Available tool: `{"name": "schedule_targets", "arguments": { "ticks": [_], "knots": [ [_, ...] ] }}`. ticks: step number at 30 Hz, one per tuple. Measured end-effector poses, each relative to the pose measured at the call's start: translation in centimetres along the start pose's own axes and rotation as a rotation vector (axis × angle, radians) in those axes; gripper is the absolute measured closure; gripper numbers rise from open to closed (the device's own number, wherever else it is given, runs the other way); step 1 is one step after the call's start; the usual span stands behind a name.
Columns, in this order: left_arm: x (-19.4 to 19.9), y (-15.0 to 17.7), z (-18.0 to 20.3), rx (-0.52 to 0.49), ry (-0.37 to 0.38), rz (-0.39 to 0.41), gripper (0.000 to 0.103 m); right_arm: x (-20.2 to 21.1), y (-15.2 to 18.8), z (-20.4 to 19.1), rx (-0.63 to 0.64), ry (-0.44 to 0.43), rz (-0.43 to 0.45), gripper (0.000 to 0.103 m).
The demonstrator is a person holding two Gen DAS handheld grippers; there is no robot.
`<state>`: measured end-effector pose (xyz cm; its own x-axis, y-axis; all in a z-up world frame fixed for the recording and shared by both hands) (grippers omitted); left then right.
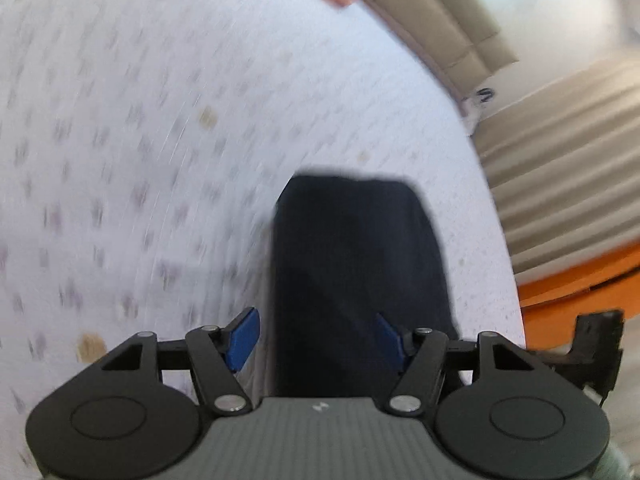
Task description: Fold large clothes
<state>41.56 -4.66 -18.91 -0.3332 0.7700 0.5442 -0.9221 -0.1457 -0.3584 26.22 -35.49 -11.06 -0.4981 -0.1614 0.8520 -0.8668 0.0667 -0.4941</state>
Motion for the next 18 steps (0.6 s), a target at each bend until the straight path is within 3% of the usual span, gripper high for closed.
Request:
{"name": "schedule_targets", "arguments": {
  "ticks": [3, 4, 5, 7, 8, 9, 11, 12, 13, 14, 15, 16, 17, 18],
  "knots": [
    [-0.6, -1.1, 2.6, -0.085, 0.106, -0.007, 0.038, -0.6, -2.7, -3.6, 0.080, -0.020, 0.181, 0.019],
    [-1.4, -0.8, 3.5, -0.102, 0.152, -0.030, 0.038, -1.9, -3.4, -5.0, 0.124, -0.016, 0.212, 0.028],
    [-2.6, -0.5, 4.2, -0.118, 0.181, -0.064, 0.038, -3.5, -3.8, -6.2, 0.171, -0.015, 0.213, 0.049],
    [-5.0, 0.7, 5.3, -0.166, 0.196, -0.142, 0.038, -7.2, -4.2, -8.0, 0.268, 0.006, 0.176, 0.079],
    [-6.1, 1.4, 5.6, -0.197, 0.192, -0.176, 0.038, -9.0, -4.1, -8.3, 0.323, 0.047, 0.170, 0.082],
    [-7.0, 2.2, 5.7, -0.213, 0.184, -0.207, 0.038, -10.4, -3.1, -8.3, 0.360, 0.097, 0.175, 0.082],
    [-7.2, 3.2, 5.7, -0.243, 0.173, -0.180, 0.038, -13.1, -3.3, -5.8, 0.313, 0.238, 0.158, 0.079],
    [-7.0, 3.5, 5.7, -0.236, 0.185, -0.167, 0.037, -14.7, -3.4, -4.9, 0.251, 0.256, 0.131, 0.079],
    [-6.9, 3.7, 5.6, -0.217, 0.196, -0.159, 0.037, -15.0, -3.8, -3.1, 0.157, 0.198, 0.120, 0.078],
    [-6.5, 4.0, 5.3, -0.196, 0.212, -0.145, 0.037, -14.7, -4.2, -1.7, 0.087, 0.193, 0.104, 0.079],
    [-6.1, 4.2, 5.4, -0.181, 0.221, -0.135, 0.037, -14.2, -4.3, -0.7, 0.057, 0.220, 0.091, 0.079],
    [-5.8, 4.4, 5.6, -0.173, 0.213, -0.135, 0.038, -13.2, -4.2, -0.2, 0.059, 0.263, 0.099, 0.075],
    [-5.6, 4.7, 5.7, -0.176, 0.204, -0.139, 0.039, -12.0, -3.8, 0.1, 0.065, 0.306, 0.103, 0.061],
    [-5.4, 5.0, 6.1, -0.187, 0.190, -0.147, 0.041, -10.4, -3.4, 0.0, 0.059, 0.305, 0.107, 0.061]
  ]
}}
Point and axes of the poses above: each gripper's, at about its wrist camera, not at the fingertips, and x roughly against the way its jaws point, z to its right, y to its underside, the point moved 3 cm from there along -x, roughly the way its jaws point, and after that the axes turned 10 degrees about y, right-handed, at the moved point
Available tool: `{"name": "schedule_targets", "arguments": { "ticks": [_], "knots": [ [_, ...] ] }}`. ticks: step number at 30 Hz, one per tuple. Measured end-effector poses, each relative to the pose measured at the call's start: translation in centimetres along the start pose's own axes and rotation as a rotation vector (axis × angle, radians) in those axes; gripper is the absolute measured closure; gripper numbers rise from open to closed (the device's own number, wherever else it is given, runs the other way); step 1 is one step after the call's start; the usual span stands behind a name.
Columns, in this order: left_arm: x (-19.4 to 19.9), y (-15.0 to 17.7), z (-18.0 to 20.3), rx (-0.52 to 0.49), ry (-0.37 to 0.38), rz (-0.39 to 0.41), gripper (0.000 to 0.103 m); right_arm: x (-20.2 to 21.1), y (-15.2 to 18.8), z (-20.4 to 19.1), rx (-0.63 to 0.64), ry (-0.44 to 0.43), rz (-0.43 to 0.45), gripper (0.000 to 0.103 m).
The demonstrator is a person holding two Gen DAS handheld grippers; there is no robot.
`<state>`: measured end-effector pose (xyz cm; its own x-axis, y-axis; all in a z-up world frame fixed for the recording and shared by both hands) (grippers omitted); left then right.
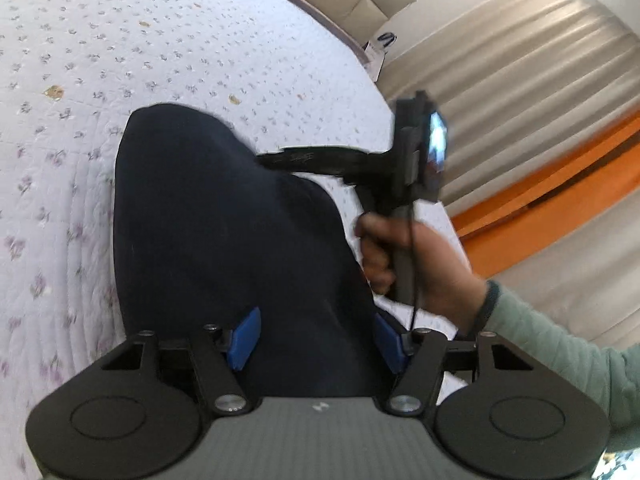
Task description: Fold large clothes
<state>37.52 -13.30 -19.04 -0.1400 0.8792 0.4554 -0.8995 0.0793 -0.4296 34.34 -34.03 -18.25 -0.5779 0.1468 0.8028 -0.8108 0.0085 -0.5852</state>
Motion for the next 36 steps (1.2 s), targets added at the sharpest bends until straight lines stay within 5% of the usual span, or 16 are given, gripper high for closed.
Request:
{"name": "schedule_targets", "arguments": {
  "ticks": [3, 6, 9, 12, 17, 23, 36],
  "knots": [
    [1.0, 1.0, 1.8, -0.047, -0.040, -0.009, 0.042, 5.5, 1.5, 1.7, -0.035, -0.086, 0.039, 0.060],
    [0.4, 2.0, 2.3, -0.041, -0.075, -0.002, 0.052, 8.4, 3.5, -1.0, -0.001, -0.164, 0.049, 0.059],
    [-0.1, 2.7, 1.9, -0.036, -0.135, -0.004, 0.068, 7.7, 5.6, -3.9, 0.115, -0.086, 0.039, 0.059],
    [-0.5, 3.3, 1.6, -0.062, -0.175, -0.019, 0.087, 5.9, 7.2, -3.7, 0.071, -0.073, 0.011, 0.060],
    [0.4, 4.5, 0.9, -0.037, -0.144, -0.042, 0.091, 6.3, 8.5, -1.3, -0.012, -0.076, -0.010, 0.042],
    [1.7, 5.6, 0.4, 0.048, -0.134, -0.024, 0.091, 9.0, 11.6, 0.5, -0.079, -0.099, -0.108, 0.040],
    [3.3, 4.4, 7.9, -0.076, -0.327, -0.070, 0.087, 16.2, 10.9, 0.9, -0.051, -0.078, -0.170, 0.037]
  ]
}}
Point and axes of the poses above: each gripper's, at about its wrist camera, not at the fingertips, and x roughly against the way its jaws point, z to its right, y to its underside, the point moved 3 cm from there along -x, roughly the way its jaws point, and after that the axes turned 10 degrees about y, right-handed, at the moved point
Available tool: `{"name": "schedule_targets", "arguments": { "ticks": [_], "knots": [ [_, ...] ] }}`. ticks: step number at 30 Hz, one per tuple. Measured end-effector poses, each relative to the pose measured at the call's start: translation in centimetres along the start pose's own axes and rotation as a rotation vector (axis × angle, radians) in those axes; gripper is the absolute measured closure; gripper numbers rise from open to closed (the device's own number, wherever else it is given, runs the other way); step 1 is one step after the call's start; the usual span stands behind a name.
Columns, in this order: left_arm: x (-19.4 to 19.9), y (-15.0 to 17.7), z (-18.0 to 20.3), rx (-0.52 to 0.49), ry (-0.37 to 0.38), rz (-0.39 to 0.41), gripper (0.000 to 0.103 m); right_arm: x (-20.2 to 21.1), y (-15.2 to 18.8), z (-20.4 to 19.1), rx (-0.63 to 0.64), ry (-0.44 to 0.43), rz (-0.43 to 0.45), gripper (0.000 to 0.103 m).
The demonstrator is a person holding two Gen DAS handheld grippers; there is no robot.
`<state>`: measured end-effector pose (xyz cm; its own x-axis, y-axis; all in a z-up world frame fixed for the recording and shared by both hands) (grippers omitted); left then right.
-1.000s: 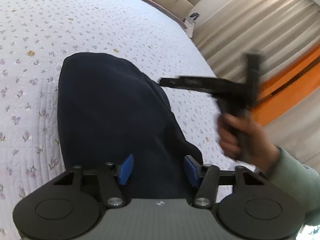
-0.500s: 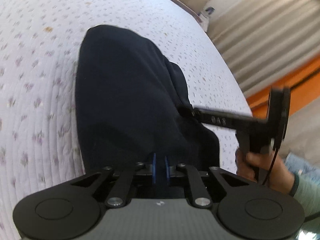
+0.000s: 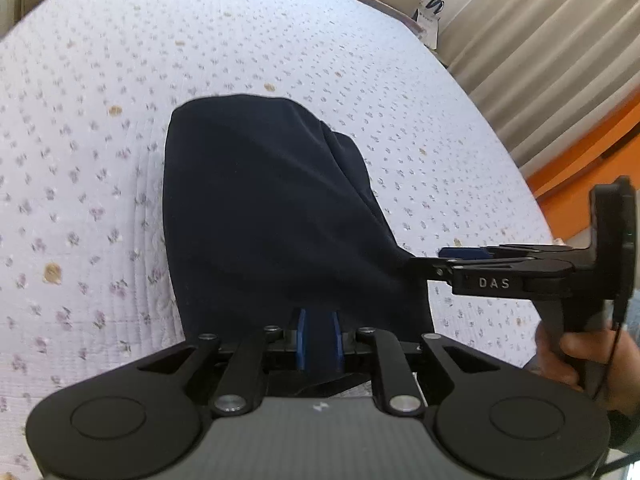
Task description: Fold large clothes
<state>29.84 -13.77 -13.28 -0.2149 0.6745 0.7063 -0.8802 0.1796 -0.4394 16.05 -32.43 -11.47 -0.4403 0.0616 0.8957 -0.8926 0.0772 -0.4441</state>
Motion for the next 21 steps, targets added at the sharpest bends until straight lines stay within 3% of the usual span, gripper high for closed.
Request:
{"name": "schedule_targets", "arguments": {
  "ticks": [2, 6, 10, 13, 15, 18, 21],
  "knots": [
    [0.3, 0.0, 0.9, 0.002, -0.006, 0.013, 0.087, 0.5, 0.2, 0.7, -0.035, -0.002, -0.024, 0.028],
    [0.7, -0.4, 2.1, 0.025, -0.040, 0.020, 0.087, 1.9, 0.7, 1.2, -0.069, -0.049, -0.063, 0.027],
    [1.2, -1.1, 4.1, 0.033, -0.152, -0.010, 0.085, 4.3, 0.1, 0.4, -0.040, -0.036, -0.067, 0.026],
    [1.6, -1.7, 6.1, 0.032, -0.262, -0.025, 0.075, 5.4, -0.5, -0.2, -0.038, -0.019, -0.099, 0.024],
    [1.8, -1.8, 6.8, 0.077, -0.310, -0.030, 0.061, 5.9, -0.6, -0.3, -0.025, 0.010, -0.108, 0.024],
    [1.8, -1.5, 7.5, 0.170, -0.295, -0.034, 0.056, 6.0, -0.5, -0.1, 0.015, 0.069, -0.126, 0.023],
    [1.3, -1.0, 8.3, 0.181, -0.309, -0.063, 0.055, 6.2, -0.6, 0.4, 0.019, 0.082, -0.145, 0.023]
  ]
}}
Point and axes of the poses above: each gripper's, at about its wrist camera, not at the fingertips, and x roughly against the way its jaws point, z to its right, y to its underside, the point moved 3 cm from there along -x, roughly the way its jaws point, and after that the axes turned 10 degrees about y, right-handed, at the moved point
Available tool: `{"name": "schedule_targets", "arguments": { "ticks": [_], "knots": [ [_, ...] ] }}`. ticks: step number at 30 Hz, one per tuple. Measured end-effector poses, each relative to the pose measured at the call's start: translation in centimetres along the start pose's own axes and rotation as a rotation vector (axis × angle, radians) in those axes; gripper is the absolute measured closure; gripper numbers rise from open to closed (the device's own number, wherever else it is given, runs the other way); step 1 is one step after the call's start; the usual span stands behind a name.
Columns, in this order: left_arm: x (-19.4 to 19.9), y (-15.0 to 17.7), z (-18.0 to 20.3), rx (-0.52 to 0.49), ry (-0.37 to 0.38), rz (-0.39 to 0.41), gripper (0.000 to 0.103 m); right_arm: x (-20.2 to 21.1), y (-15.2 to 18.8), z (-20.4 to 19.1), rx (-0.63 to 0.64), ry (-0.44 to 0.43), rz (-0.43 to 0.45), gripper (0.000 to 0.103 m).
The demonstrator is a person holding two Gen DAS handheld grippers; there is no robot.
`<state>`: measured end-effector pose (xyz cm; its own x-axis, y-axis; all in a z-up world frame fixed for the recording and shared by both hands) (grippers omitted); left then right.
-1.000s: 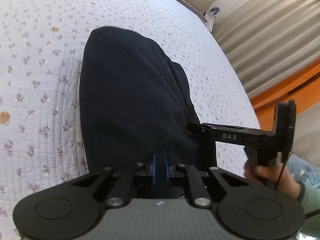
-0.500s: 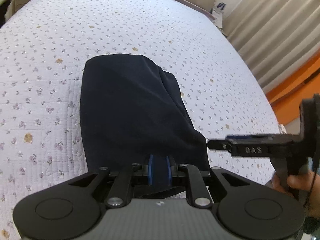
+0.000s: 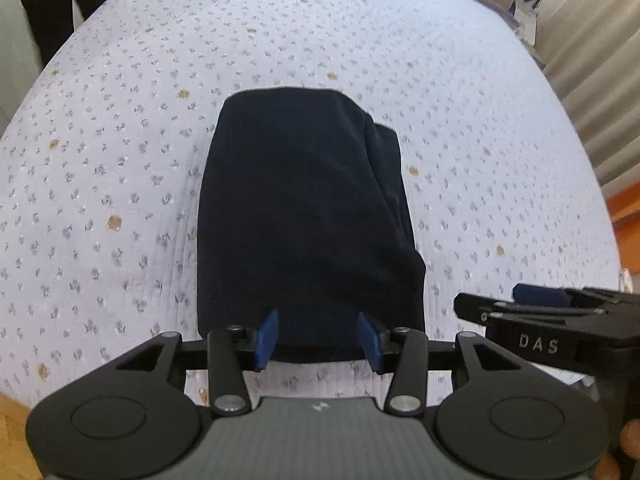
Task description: Fold large clothes
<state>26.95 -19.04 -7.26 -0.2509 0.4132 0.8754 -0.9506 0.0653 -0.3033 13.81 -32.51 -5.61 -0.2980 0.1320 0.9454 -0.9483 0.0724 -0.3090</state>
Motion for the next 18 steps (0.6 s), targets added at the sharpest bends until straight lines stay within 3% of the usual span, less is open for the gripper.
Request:
{"name": "schedule_targets", "arguments": {
  "ticks": [18],
  "knots": [
    [-1.0, -0.7, 1.0, -0.047, -0.107, -0.027, 0.045, 0.0, -1.6, -1.6, 0.062, 0.044, -0.016, 0.023]
  ]
}}
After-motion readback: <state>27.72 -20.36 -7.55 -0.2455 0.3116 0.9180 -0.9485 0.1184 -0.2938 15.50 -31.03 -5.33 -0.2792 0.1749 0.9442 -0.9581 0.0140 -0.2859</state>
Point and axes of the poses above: each gripper's, at about its wrist camera, not at the fingertips, and x roughly against the way its jaws point, z to its right, y to its underside, the point moved 3 cm from there along -x, roughly the way its jaws point, and after that the axes turned 10 degrees about y, right-handed, at the moved point
